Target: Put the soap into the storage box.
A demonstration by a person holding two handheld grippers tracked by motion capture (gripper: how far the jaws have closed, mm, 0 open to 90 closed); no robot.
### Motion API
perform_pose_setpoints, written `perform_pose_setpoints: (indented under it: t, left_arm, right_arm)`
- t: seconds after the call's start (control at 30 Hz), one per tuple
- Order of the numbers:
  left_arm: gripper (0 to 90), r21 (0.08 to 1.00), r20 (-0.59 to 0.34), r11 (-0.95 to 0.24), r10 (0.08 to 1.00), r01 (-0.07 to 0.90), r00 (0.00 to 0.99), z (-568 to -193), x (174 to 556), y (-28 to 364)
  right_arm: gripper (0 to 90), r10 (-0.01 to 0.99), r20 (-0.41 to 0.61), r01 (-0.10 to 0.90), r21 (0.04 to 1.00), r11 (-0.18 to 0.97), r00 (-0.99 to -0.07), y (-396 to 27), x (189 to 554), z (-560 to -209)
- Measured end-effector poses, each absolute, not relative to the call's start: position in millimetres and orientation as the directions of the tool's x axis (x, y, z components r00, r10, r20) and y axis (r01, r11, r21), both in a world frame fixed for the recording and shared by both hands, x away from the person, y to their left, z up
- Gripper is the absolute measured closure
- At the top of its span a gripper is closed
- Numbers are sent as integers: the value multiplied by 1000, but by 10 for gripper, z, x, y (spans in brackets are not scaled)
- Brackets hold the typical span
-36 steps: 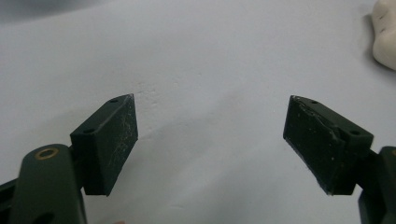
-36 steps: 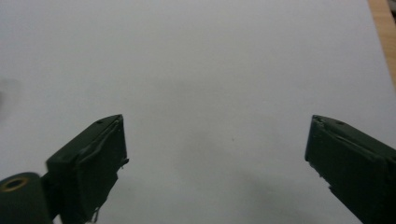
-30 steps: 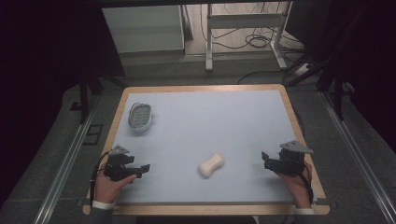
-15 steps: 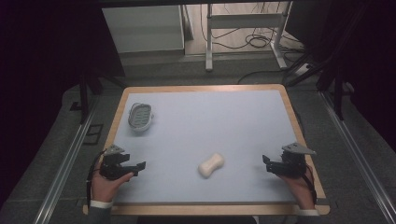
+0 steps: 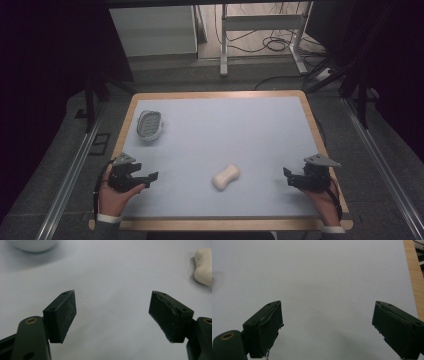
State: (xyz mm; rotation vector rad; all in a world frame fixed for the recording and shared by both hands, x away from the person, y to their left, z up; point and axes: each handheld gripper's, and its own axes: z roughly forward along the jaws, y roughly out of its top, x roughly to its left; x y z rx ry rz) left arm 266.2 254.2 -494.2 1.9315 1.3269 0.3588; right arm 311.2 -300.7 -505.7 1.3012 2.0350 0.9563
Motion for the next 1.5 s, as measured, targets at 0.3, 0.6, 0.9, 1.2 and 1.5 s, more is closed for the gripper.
perform_pose_setpoints:
  t: [0.3, 0.6, 0.9, 1.2, 1.5]
  left_arm:
    - [223, 712, -172, -200, 880, 674, 442, -4720, 2681, 2549]
    - [224, 704, -130, -273, 858, 656, 497, -4542, 2720, 2412]
    - [223, 675, -108, -340, 833, 655, 543, -4479, 2811, 2208]
    - [228, 659, -74, -396, 813, 640, 578, -4410, 2879, 1959]
    - [228, 634, -54, -435, 800, 639, 598, -4369, 2947, 1761]
  right_arm:
    - [96, 923, -70, 544, 790, 283, -379, -2972, 3072, -5059]
    - [96, 927, -62, 545, 793, 271, -371, -2993, 3037, -5047]
    - [96, 930, -59, 547, 795, 263, -362, -3004, 3039, -5048]
    - [96, 932, -30, 548, 801, 239, -362, -3041, 3043, -5038]
    - [96, 932, -38, 541, 806, 242, -360, -3047, 3043, -5037]
